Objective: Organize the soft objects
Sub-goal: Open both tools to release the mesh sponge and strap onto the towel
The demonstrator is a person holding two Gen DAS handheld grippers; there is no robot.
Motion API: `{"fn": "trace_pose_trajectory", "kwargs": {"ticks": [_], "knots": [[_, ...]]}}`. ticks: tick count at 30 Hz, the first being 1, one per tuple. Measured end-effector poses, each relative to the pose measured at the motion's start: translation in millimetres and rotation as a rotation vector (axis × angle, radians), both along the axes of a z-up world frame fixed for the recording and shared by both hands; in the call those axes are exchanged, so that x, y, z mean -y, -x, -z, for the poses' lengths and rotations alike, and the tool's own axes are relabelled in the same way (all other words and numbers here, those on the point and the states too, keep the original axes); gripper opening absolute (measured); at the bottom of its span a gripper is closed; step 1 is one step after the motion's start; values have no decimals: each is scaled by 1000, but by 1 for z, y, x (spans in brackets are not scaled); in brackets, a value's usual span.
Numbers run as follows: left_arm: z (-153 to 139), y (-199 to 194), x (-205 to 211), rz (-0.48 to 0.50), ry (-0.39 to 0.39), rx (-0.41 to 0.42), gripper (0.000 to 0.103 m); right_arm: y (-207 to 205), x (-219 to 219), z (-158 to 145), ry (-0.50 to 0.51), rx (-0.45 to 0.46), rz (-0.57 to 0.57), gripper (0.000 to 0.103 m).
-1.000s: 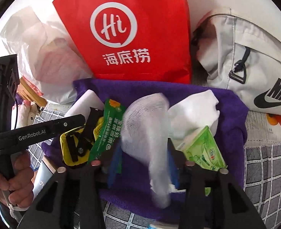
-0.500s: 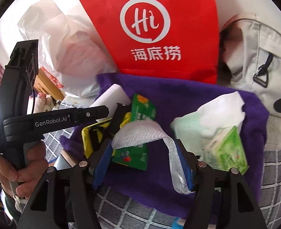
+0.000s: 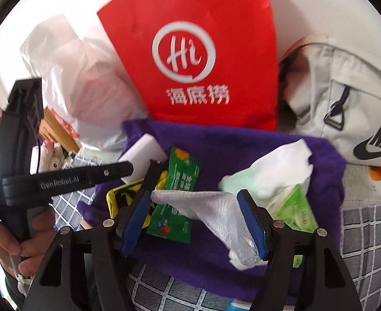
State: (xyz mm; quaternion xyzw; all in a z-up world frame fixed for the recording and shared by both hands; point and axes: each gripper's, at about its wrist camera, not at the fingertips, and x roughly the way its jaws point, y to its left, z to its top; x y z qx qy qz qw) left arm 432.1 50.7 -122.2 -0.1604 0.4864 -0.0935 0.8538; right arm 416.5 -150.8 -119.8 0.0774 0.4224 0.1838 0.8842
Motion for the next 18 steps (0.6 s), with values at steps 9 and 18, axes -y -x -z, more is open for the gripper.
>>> {"fn": "trace_pose_trajectory", "kwargs": {"ticks": [9,18], "knots": [[-3,2,2,11,-3,4,20,-1,24,-11,-56,36,73,73],[-21,13,2,8,-19,26,20,17,21,-24,-8,52,82,73]]}}
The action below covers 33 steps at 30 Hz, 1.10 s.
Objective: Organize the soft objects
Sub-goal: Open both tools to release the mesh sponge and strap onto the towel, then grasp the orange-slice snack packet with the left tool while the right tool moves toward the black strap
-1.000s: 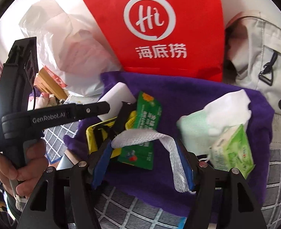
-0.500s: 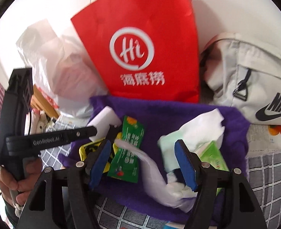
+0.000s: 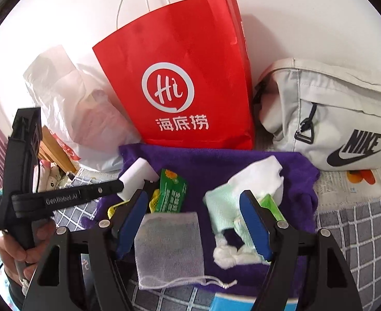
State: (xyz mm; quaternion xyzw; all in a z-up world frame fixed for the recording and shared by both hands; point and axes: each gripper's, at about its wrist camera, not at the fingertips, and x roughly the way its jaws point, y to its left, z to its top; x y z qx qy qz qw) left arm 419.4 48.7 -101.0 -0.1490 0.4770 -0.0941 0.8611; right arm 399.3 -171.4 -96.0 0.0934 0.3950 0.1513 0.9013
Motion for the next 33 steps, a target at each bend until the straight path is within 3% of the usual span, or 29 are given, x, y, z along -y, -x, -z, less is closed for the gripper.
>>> {"fn": "trace_pose_trajectory", "kwargs": {"ticks": [6,13,15,16,17,18,19,20,24,30,31,32,33], "knots": [[-13,7,-3,-4,-4,29,20,24,-26,19,56,-71,-109,69],[-12,4,-10,-6,17,23,20,25,-63,48,93,-140,-191,63],[-11,3,-13,-11,24,20,20,22,-72,55,127,-158,-203,54],[-11,3,-14,-16,27,20,20,20,-75,60,141,-173,-205,45],[-11,3,-17,-23,32,20,20,18,-77,65,156,-191,-204,27],[-12,3,-20,-29,37,20,20,16,-77,68,158,-199,-204,21],[-12,3,-21,-30,40,22,20,15,-76,69,151,-194,-199,6],[-13,4,-22,-31,40,24,20,15,-75,69,153,-189,-196,3],[-17,8,-24,-37,41,30,20,22,-66,49,157,-88,-176,2],[-26,33,-21,-28,-2,43,20,10,-46,19,147,-38,-85,4],[-26,38,-22,-26,-7,38,20,2,-47,20,163,-56,-65,10],[-26,44,-24,-28,-17,34,20,-4,-47,24,173,-84,-62,30],[-26,52,-26,-33,-32,32,20,-10,-46,29,164,-112,-73,42]]}}
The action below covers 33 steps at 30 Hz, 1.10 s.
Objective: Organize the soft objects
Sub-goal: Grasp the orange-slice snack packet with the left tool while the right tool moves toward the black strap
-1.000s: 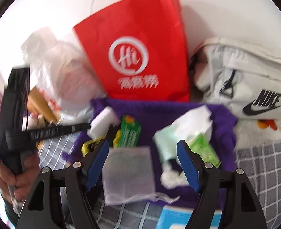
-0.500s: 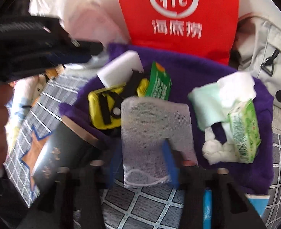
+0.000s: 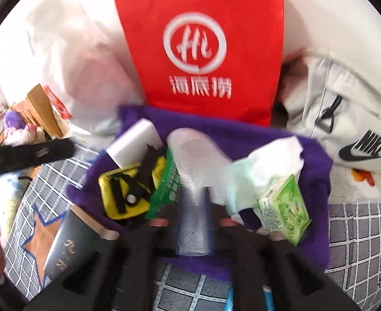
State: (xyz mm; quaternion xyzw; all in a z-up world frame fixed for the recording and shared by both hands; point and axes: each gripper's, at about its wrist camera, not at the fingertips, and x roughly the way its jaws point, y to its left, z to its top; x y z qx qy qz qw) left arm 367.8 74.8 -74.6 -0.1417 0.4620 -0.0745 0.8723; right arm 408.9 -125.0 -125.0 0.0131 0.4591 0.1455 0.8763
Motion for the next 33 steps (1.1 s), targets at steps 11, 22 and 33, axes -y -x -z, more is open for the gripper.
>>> {"fn": "trace_pose_trajectory", "kwargs": {"ticks": [11,22,33], "knots": [[6,84,-14,-3,-53,-29,20,53,18,-10,-160,3,20,59],[57,174,20,112,-66,-114,20,172,24,-24,-122,58,-35,59],[101,224,70,255,-70,-169,50,255,61,-4,-142,50,19,60]]}}
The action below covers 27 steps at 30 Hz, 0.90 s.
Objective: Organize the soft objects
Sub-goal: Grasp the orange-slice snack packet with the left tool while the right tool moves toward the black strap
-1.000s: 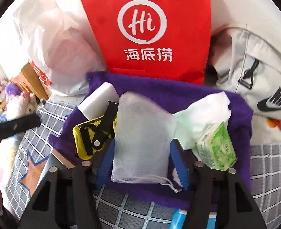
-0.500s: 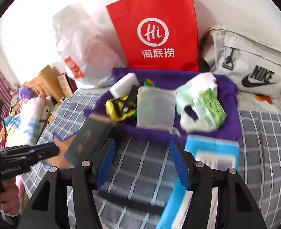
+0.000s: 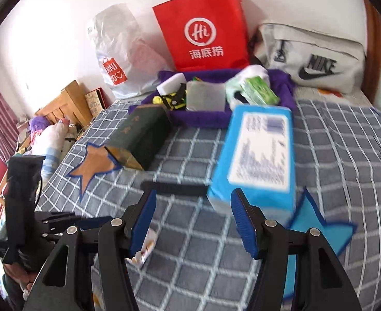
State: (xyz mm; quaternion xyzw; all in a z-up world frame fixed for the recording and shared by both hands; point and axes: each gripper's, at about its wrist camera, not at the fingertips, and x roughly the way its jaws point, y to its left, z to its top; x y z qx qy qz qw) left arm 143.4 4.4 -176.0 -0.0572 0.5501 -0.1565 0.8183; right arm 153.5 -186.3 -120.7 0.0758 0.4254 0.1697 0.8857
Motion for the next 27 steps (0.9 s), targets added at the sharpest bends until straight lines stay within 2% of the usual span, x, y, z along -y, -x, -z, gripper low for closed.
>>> {"fn": "trace_pose_trajectory", "kwargs": {"ticks": [1,3,6,10,12,13,14,15,18,20,23,27], "knots": [[4,1,5,9,-5,-6,50,4,2,0,4,2,5,59],[6,5,15,27,-30,21,64,16,11,3,2,6,18,59],[8,11,34,51,-115,66,75,28,23,9,-29,-7,37,60],[12,17,51,51,-223,117,77,38,37,23,-62,-37,60,60],[12,20,53,45,-268,152,69,40,42,29,-65,-52,69,60],[11,21,52,35,-264,157,65,41,43,32,-63,-59,73,60],[9,20,49,21,-261,161,53,42,45,35,-61,-63,78,60],[8,18,45,6,-251,158,46,42,45,36,-60,-65,79,60],[4,14,29,-28,-213,137,41,43,43,38,-59,-66,61,60],[4,12,17,-68,-223,135,40,41,37,39,-55,-62,44,59],[1,9,-6,-107,-186,114,39,36,25,38,-52,-55,14,60],[-5,9,-39,-176,-211,123,39,28,-2,32,-40,-34,-60,59]]}}
